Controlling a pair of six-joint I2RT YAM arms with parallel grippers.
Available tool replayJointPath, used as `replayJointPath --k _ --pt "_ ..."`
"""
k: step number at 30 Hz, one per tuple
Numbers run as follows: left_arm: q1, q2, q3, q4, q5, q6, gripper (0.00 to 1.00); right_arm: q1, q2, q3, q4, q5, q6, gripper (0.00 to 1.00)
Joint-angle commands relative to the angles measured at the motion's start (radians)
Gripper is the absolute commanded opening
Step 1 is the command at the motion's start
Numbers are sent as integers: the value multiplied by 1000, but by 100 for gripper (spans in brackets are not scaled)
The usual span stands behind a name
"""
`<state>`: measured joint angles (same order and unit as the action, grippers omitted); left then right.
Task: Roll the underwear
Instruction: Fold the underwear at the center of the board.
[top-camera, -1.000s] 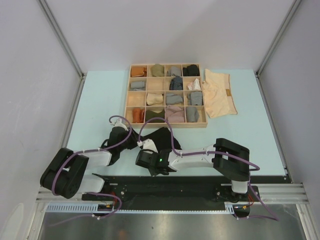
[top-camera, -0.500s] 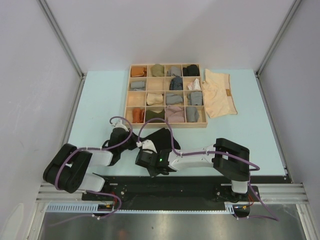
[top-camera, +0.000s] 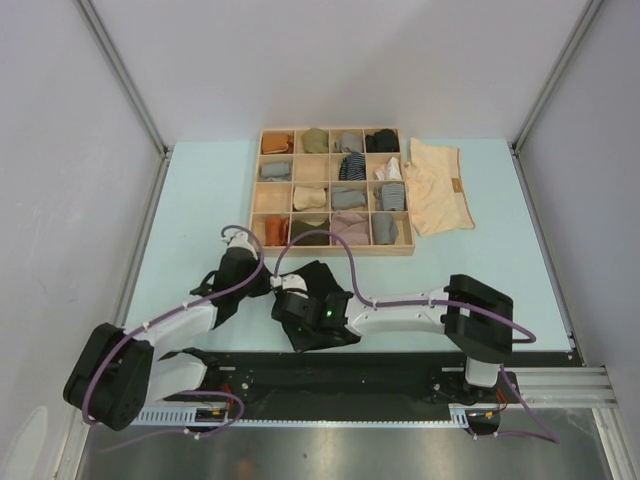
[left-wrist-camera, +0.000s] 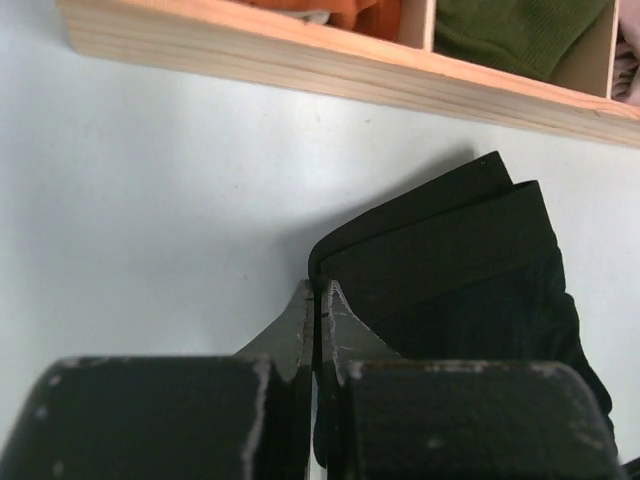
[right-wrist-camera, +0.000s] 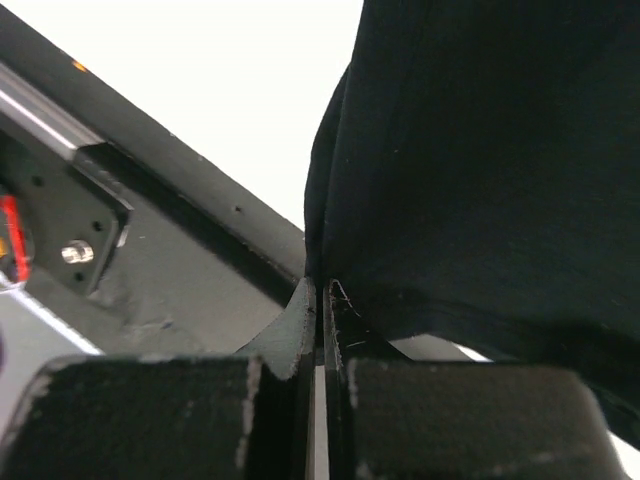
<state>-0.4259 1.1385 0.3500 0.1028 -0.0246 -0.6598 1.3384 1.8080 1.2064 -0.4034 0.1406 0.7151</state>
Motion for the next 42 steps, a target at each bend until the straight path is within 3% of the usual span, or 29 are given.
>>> replayJointPath --k 1,16,42 --pt "-72 24 138 -130 -98 86 0 -21 -91 22 -46 10 26 0" --pt "-189 236 409 -264 -150 120 0 -110 -183 -77 -132 53 61 0" --pt "-392 582 780 -307 -167 49 0 -242 -407 -367 -178 59 170 0"
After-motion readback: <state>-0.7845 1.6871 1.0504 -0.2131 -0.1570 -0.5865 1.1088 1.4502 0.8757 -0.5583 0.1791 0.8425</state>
